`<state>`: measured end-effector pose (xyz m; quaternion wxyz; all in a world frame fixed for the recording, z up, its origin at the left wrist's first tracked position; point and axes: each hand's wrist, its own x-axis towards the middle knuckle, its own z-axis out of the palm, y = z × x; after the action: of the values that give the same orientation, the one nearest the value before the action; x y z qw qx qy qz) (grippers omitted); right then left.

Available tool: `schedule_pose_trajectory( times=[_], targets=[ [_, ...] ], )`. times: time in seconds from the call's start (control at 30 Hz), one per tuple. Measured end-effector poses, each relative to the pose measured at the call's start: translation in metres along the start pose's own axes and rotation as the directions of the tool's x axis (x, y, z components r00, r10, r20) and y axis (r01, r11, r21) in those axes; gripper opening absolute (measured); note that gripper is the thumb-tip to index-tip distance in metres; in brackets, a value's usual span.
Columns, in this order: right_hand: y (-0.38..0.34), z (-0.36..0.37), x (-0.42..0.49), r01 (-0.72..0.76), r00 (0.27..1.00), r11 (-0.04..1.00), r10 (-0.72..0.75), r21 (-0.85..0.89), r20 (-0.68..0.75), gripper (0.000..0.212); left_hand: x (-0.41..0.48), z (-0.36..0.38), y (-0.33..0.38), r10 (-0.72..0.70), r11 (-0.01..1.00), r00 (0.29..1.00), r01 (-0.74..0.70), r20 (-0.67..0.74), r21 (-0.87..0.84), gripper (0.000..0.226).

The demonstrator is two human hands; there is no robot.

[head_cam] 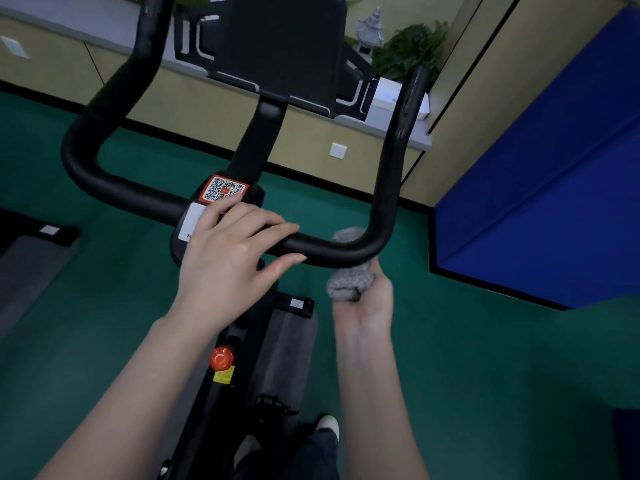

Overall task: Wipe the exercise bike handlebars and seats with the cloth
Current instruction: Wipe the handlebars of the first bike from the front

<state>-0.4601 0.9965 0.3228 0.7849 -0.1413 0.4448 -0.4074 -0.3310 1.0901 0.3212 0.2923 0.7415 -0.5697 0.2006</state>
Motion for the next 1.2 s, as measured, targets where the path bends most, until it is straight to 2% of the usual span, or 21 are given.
schedule_pose_trajectory(
  times=[0.1,0.17,0.23,0.43,0.63,0.8,0.9,0.97,1.03,1.1,1.17,1.2],
  targets=[
    [0.007,-0.006,-0.006,-0.13,0.984,0.991,0.132,-0.023,0.116,0.031,0.0,-0.001,0.0,-0.003,1.0,1.0,0.003,0.002,0.007,0.034],
    [0.002,-0.009,-0.004,-0.162,0.978,0.987,0.161,-0.004,0.136,0.029,0.0,-0.001,0.0,-0.001,1.0,1.0,0.001,0.009,0.007,0.034],
    [-0.005,-0.008,0.001,-0.124,0.985,0.992,0.126,-0.02,0.115,0.029,0.0,-0.001,0.0,-0.001,1.0,1.0,0.001,0.017,0.008,0.034],
    [0.001,-0.016,-0.004,-0.02,0.988,0.977,0.052,-0.211,0.144,0.023,0.001,-0.004,0.0,-0.01,1.0,0.999,0.011,0.041,-0.005,0.034],
    [-0.013,-0.013,0.0,0.159,0.987,0.977,-0.163,-0.138,-0.013,0.024,0.005,-0.008,0.011,-0.051,0.999,0.998,0.052,0.046,-0.014,0.043],
    [-0.007,-0.016,-0.007,0.165,0.982,0.973,-0.177,-0.163,-0.063,0.018,0.018,0.004,0.044,-0.027,0.997,0.997,0.031,0.068,-0.066,0.042],
    [-0.015,-0.023,-0.002,0.347,0.92,0.921,-0.371,-0.18,-0.127,0.015,0.018,0.014,0.055,-0.072,0.988,0.991,0.087,0.116,-0.126,0.042],
    [-0.023,-0.021,0.0,0.544,0.808,0.778,-0.586,-0.314,-0.051,0.013,0.016,0.017,0.056,-0.108,0.984,0.984,0.126,0.141,-0.123,0.043],
    [-0.031,-0.018,0.001,0.715,0.651,0.508,-0.735,-0.48,0.191,0.012,0.016,0.018,0.056,-0.127,0.983,0.981,0.144,0.146,-0.116,0.042],
    [-0.041,-0.013,0.004,0.818,0.49,0.202,-0.735,-0.538,0.469,0.014,0.017,0.018,0.057,-0.154,0.976,0.977,0.174,0.149,-0.128,0.04],
    [-0.056,-0.008,0.01,0.863,0.344,-0.089,-0.617,-0.498,0.707,0.014,0.017,0.018,0.058,-0.167,0.973,0.975,0.188,0.149,-0.138,0.038],
    [-0.066,-0.005,0.013,0.861,0.306,-0.2,-0.529,-0.467,0.791,0.013,0.017,0.018,0.058,-0.168,0.972,0.975,0.188,0.147,-0.141,0.038]
  ],
)
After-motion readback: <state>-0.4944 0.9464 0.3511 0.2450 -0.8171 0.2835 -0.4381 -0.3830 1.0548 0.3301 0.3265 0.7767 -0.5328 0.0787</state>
